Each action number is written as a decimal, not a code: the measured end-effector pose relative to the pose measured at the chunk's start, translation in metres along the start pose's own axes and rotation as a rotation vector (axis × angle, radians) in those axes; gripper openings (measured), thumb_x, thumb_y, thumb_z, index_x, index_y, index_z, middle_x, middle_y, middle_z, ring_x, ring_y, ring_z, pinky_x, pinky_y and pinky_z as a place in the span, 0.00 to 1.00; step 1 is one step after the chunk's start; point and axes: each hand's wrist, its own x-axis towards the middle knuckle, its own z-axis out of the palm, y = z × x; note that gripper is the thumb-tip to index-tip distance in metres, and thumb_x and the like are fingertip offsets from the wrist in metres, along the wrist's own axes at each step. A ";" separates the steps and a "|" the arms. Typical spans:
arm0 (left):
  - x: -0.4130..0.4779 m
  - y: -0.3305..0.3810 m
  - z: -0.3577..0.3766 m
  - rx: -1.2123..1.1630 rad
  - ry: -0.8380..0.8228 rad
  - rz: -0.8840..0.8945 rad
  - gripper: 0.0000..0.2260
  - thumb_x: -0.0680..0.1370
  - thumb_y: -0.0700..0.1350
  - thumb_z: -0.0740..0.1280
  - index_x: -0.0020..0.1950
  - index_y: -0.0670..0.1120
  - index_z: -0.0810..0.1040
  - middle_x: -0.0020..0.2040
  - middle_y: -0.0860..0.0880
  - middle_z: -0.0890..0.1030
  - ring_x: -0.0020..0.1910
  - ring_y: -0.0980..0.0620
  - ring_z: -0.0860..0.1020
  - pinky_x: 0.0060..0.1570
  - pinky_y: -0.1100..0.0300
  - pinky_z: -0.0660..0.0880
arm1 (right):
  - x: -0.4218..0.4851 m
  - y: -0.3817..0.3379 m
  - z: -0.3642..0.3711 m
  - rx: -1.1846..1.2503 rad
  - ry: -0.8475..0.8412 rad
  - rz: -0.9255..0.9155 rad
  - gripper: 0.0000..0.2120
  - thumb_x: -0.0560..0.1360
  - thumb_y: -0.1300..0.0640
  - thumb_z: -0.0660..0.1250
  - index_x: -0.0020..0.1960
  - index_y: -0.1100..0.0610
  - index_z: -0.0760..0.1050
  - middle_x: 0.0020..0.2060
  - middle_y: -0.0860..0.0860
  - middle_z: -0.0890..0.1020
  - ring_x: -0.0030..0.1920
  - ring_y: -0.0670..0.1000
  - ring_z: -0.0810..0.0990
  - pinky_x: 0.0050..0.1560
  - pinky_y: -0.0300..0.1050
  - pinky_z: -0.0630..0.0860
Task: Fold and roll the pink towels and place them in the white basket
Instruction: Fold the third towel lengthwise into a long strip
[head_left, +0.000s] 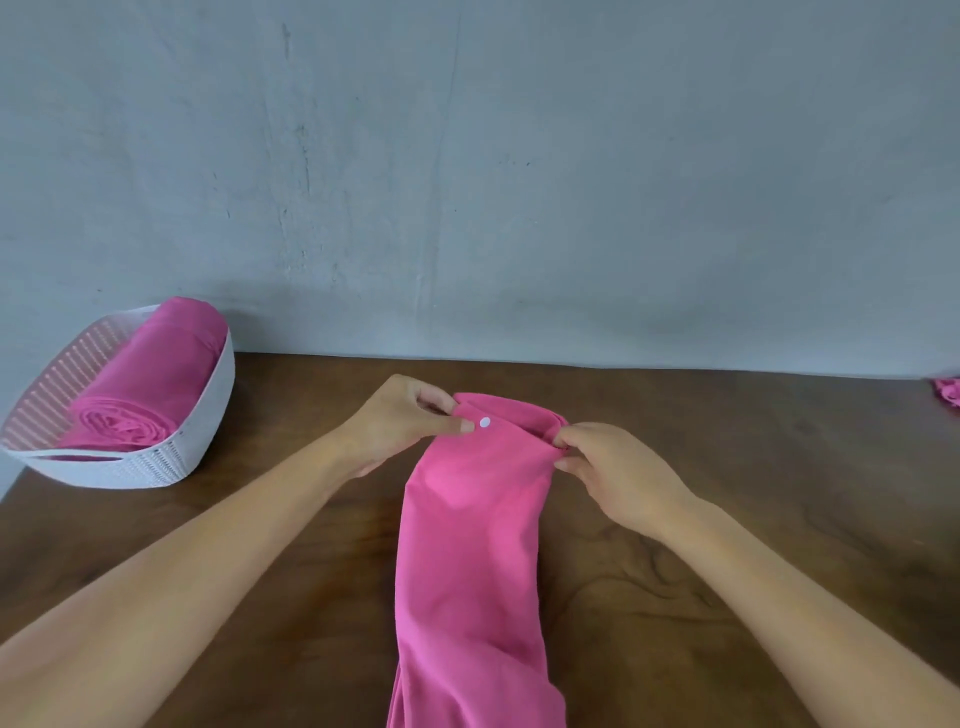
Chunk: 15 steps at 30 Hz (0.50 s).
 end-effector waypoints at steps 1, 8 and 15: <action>-0.003 0.004 0.000 0.001 0.040 0.020 0.07 0.72 0.43 0.79 0.47 0.42 0.88 0.47 0.43 0.87 0.50 0.47 0.85 0.58 0.59 0.78 | -0.007 -0.004 -0.007 -0.018 0.014 0.019 0.05 0.83 0.53 0.63 0.49 0.47 0.75 0.46 0.44 0.79 0.47 0.46 0.78 0.49 0.49 0.77; -0.017 0.026 0.016 0.045 0.206 0.155 0.15 0.70 0.44 0.81 0.27 0.53 0.80 0.28 0.57 0.76 0.30 0.60 0.73 0.38 0.68 0.69 | -0.044 -0.025 -0.047 -0.189 0.148 0.068 0.08 0.83 0.49 0.61 0.47 0.49 0.74 0.43 0.44 0.76 0.45 0.46 0.75 0.45 0.47 0.76; -0.037 0.021 0.032 -0.008 0.212 0.272 0.15 0.71 0.48 0.80 0.43 0.37 0.83 0.44 0.41 0.86 0.48 0.41 0.84 0.53 0.54 0.79 | -0.071 -0.035 -0.045 0.007 0.270 0.158 0.10 0.79 0.48 0.69 0.43 0.52 0.80 0.38 0.45 0.80 0.39 0.43 0.77 0.43 0.45 0.75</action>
